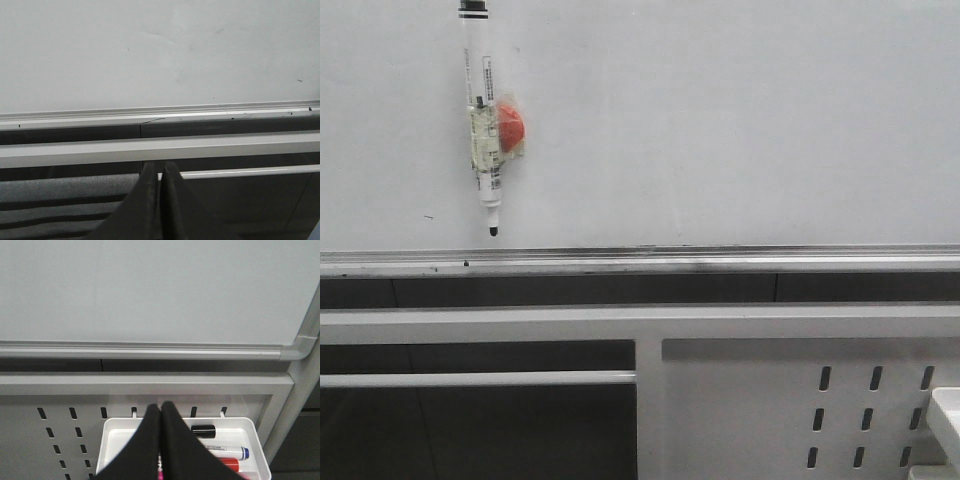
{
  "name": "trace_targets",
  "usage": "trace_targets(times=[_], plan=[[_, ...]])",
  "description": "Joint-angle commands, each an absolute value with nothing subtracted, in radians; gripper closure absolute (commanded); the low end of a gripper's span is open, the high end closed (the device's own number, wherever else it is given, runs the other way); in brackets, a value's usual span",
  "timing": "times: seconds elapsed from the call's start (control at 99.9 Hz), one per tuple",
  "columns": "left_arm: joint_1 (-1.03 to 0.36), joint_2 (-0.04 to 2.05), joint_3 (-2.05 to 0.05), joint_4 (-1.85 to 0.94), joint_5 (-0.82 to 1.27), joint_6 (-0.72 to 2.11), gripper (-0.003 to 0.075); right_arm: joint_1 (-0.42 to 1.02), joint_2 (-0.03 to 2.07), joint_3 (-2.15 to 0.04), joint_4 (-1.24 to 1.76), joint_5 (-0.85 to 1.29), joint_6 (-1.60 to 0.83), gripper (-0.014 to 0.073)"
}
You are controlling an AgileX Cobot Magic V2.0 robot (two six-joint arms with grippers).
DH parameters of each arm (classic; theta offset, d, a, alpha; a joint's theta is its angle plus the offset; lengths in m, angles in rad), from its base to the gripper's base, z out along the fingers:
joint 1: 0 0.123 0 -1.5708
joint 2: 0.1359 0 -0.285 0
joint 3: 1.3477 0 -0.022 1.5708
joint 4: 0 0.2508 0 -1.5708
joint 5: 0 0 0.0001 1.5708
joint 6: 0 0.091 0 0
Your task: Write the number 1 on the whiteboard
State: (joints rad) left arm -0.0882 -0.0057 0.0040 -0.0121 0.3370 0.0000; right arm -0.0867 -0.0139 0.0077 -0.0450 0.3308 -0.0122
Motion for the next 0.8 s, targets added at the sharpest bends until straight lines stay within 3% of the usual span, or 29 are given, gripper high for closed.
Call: trace_targets(times=[0.0,0.37,0.581,0.791], plan=[[-0.087,-0.028,0.039,-0.013,0.281,0.0,0.074,-0.094,-0.03,0.021,-0.049,0.313,-0.015,0.0663],[-0.087,-0.028,0.039,-0.006,0.281,0.0,0.074,-0.094,-0.03,0.021,-0.049,0.313,-0.015,0.0663],[-0.087,-0.028,0.039,-0.023,0.16,0.0,0.074,-0.094,-0.03,0.021,-0.051,0.309,-0.015,0.0663],[-0.087,-0.028,0.039,-0.023,0.123,0.0,0.074,-0.094,-0.03,0.021,-0.04,-0.076,-0.015,0.0663]])
